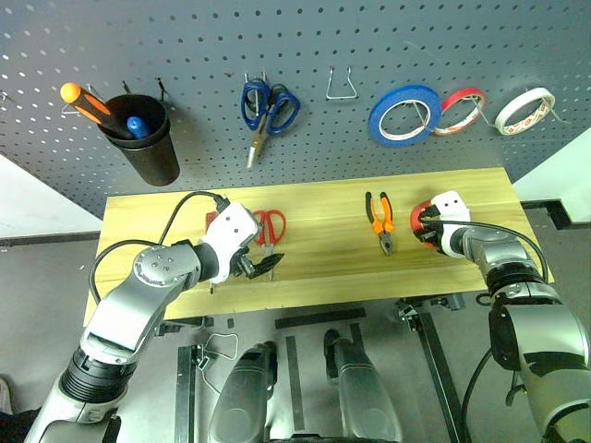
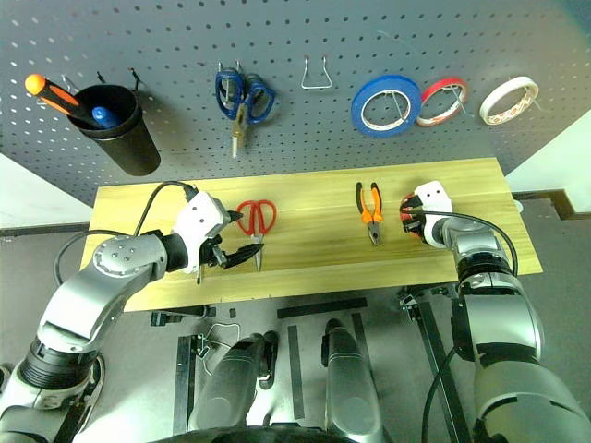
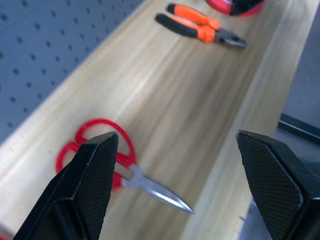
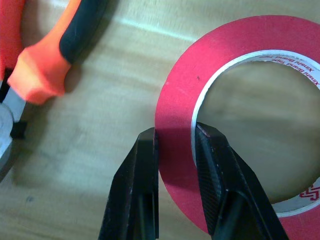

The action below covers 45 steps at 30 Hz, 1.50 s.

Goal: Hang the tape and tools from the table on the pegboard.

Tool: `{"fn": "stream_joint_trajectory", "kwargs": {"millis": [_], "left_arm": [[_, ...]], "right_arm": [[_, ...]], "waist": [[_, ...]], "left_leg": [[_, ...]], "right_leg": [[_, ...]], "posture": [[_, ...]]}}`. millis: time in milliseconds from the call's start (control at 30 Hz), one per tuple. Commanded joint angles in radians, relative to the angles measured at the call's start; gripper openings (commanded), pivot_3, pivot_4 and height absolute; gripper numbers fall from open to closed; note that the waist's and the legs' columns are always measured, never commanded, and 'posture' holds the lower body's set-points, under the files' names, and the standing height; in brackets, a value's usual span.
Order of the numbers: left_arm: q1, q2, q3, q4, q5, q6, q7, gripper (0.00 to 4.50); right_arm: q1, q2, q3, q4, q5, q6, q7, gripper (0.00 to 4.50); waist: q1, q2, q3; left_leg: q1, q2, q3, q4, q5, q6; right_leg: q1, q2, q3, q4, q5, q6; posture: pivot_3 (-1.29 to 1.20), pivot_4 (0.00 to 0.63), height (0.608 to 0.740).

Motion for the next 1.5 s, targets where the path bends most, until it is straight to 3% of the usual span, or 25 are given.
{"fn": "stream_joint_trajectory", "kwargs": {"millis": [33, 167, 433, 600, 733, 1300, 1500], "left_arm": [[-0.021, -0.011, 0.019, -0.006, -0.029, -0.031, -0.016, 3.95], [-0.034, -0.021, 0.045, 0.013, -0.058, -0.042, -0.027, 3.95], [-0.047, -0.048, 0.07, 0.052, -0.098, -0.158, -0.076, 3.95], [-0.055, -0.084, 0.082, 0.07, -0.135, -0.228, -0.104, 3.95], [-0.062, -0.105, 0.077, 0.094, -0.139, -0.276, -0.113, 3.95], [-0.066, -0.138, 0.086, 0.136, -0.142, -0.37, -0.118, 3.95], [-0.069, -0.144, 0.089, 0.141, -0.144, -0.381, -0.111, 3.95]], "right_arm": [[0.046, -0.055, -0.051, -0.087, 0.038, -0.046, 0.001, 0.68], [0.162, -0.089, -0.097, -0.302, 0.085, -0.007, 0.019, 0.68], [0.466, -0.122, -0.216, -0.921, 0.208, 0.273, 0.008, 0.68], [0.564, -0.129, -0.306, -1.154, 0.267, 0.383, -0.028, 0.68], [0.604, -0.129, -0.401, -1.3, 0.345, 0.364, -0.006, 0.68], [0.659, -0.147, -0.479, -1.491, 0.524, 0.385, 0.037, 0.68], [0.599, -0.144, -0.472, -1.481, 0.543, 0.349, 0.015, 0.68]], "waist": [[0.003, 0.0, 0.0], [0.01, 0.0, 0.0], [0.007, 0.001, -0.001], [0.004, 0.002, -0.002], [0.002, 0.003, -0.003], [0.004, 0.003, -0.007], [0.002, 0.003, -0.012]], "left_leg": [[-0.001, 0.0, 0.0, 0.0, 0.0, -0.001], [-0.006, -0.001, -0.002, 0.0, 0.002, -0.003], [-0.006, -0.001, -0.003, 0.002, 0.002, -0.004], [-0.006, -0.001, -0.003, 0.003, 0.003, -0.004], [-0.006, -0.001, -0.003, 0.003, 0.003, -0.005], [-0.005, -0.001, -0.003, 0.005, 0.003, -0.004], [-0.005, -0.001, -0.002, 0.007, 0.003, -0.004]], "right_leg": [[-0.001, 0.0, 0.0, 0.0, 0.0, 0.0], [-0.003, -0.002, -0.006, 0.0, 0.0, 0.0], [-0.003, -0.005, -0.012, 0.0, 0.0, 0.0], [-0.003, -0.005, -0.012, 0.001, 0.0, 0.0], [-0.003, -0.004, -0.012, 0.001, 0.0, 0.0], [-0.003, -0.004, -0.013, 0.003, 0.001, 0.0], [-0.003, -0.004, -0.012, 0.006, 0.001, 0.0]], "posture": [[0.16, 0.321, 0.74], [0.15, 0.311, 0.74], [0.11, 0.285, 0.74], [0.09, 0.274, 0.74], [0.08, 0.268, 0.74], [0.08, 0.247, 0.74], [0.09, 0.246, 0.74]]}}
